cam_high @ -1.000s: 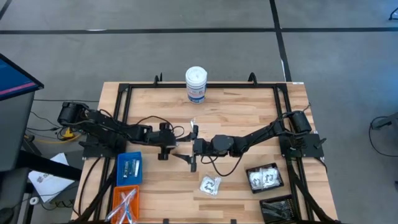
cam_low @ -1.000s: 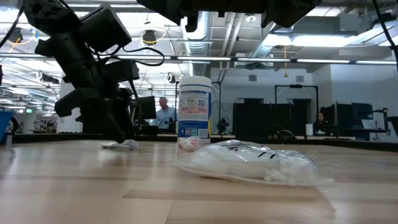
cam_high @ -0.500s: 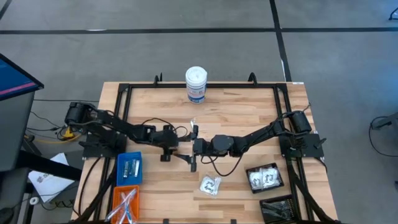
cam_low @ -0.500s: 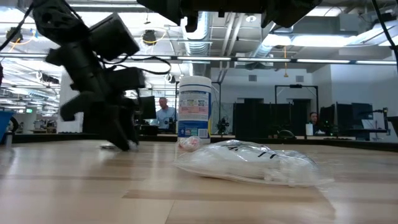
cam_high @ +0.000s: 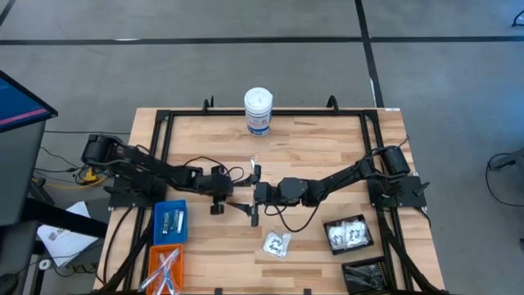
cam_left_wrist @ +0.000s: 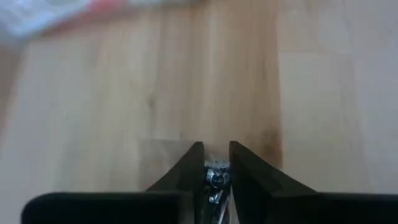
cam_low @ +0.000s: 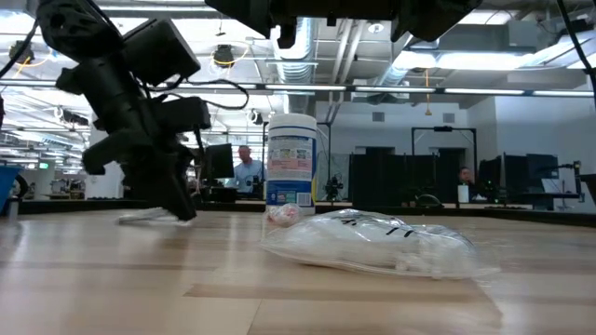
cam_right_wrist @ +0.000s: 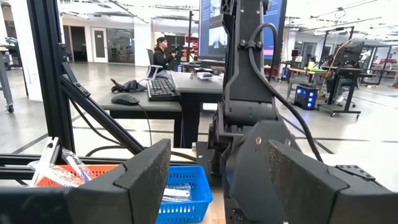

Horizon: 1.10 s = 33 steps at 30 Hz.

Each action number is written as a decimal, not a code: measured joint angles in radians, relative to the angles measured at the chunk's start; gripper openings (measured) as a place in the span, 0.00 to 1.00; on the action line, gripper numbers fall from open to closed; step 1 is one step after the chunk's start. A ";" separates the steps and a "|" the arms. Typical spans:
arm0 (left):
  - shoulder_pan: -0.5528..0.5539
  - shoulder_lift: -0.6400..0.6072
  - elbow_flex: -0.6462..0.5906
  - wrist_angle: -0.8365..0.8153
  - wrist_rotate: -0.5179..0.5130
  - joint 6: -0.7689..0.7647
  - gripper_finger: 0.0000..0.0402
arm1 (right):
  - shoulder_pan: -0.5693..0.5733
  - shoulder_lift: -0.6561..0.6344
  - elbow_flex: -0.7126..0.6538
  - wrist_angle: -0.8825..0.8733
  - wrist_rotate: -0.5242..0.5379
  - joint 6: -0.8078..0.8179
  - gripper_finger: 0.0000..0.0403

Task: Pick & Place Travel size toiletries
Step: Put the silver nail clipper into the blue bin

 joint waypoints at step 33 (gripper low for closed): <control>0.091 -0.036 -0.105 0.043 -0.076 -0.227 0.58 | 0.000 0.000 0.000 0.000 0.000 0.000 0.63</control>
